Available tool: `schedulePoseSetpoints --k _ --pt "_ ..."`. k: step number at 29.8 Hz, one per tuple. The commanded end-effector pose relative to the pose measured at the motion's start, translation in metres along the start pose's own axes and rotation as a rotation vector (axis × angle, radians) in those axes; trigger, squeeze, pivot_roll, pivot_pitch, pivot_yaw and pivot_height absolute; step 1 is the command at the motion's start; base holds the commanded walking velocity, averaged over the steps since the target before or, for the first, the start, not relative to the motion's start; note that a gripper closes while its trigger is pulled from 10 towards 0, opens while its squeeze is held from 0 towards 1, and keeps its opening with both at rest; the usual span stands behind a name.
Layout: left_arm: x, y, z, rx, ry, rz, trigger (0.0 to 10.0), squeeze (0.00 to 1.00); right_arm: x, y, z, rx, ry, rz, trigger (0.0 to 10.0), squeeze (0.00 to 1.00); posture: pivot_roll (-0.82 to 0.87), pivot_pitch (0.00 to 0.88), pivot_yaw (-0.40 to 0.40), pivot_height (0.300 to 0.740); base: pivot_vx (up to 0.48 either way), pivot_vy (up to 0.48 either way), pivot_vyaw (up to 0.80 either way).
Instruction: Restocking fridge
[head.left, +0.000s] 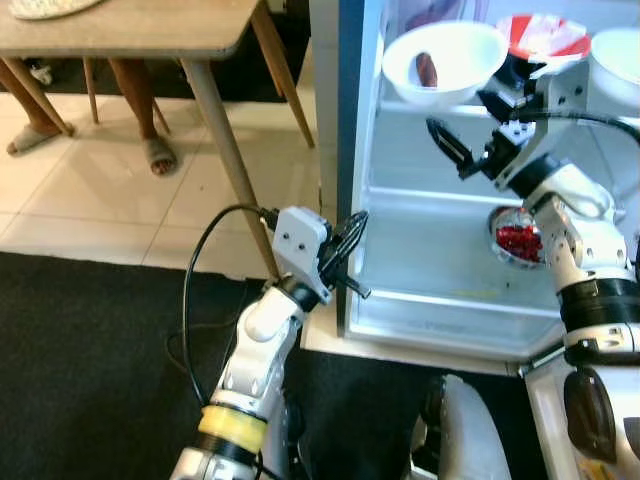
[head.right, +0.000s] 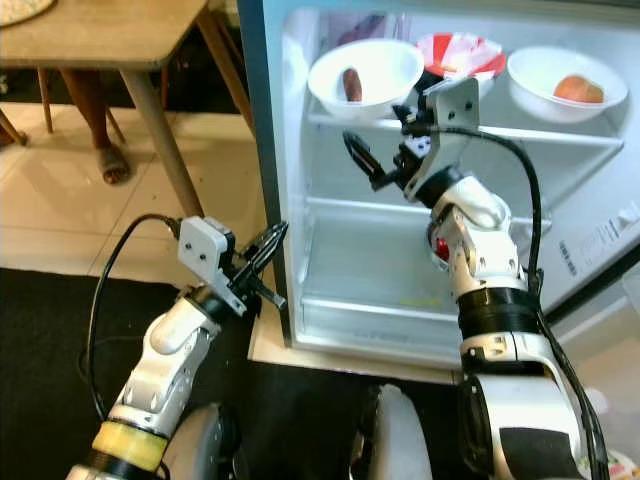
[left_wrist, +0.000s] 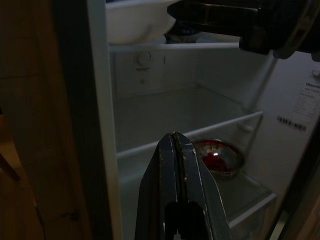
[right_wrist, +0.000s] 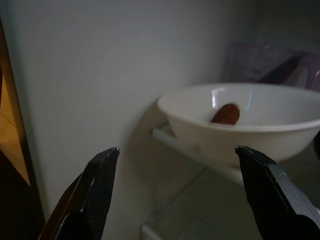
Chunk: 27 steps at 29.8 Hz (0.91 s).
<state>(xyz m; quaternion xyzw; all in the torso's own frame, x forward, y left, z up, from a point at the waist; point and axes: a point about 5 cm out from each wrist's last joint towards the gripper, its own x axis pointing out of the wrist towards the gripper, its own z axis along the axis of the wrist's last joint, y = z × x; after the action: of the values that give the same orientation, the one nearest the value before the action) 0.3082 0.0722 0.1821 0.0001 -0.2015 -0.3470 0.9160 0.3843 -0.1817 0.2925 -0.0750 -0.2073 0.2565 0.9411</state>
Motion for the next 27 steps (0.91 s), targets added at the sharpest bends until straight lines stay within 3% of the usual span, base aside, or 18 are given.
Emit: schedulePoseSetpoints --k 1,13,15,20,27 --pt "-0.003 -0.003 -0.002 0.007 0.009 -0.015 10.0 0.0 0.002 0.001 -0.001 -0.005 0.009 0.013 10.0 0.0 -0.03 0.201 0.014 0.532 0.0 0.0 0.0" --pt "-0.003 -0.004 -0.002 0.004 0.008 -0.019 10.0 0.0 0.004 0.003 0.021 -0.073 -0.088 0.111 10.0 0.0 -0.03 0.205 0.015 0.517 0.0 0.0 0.0" --pt "-0.002 -0.004 -0.001 0.005 0.007 -0.021 10.0 0.0 0.009 0.004 0.039 -0.089 -0.131 0.206 10.0 0.0 -0.04 0.214 0.014 0.517 0.0 0.0 0.0" --pt "-0.002 -0.005 0.0 0.005 0.003 -0.022 10.0 0.0 0.021 0.006 0.064 -0.208 -0.139 0.328 10.0 0.0 -0.04 0.224 0.009 0.517 0.0 0.0 0.0" --pt "-0.002 -0.008 0.001 0.0 0.0 -0.025 10.0 0.0 0.031 0.009 0.075 -0.311 -0.116 0.376 10.0 0.0 -0.05 0.238 0.007 0.517 0.0 0.0 0.0"
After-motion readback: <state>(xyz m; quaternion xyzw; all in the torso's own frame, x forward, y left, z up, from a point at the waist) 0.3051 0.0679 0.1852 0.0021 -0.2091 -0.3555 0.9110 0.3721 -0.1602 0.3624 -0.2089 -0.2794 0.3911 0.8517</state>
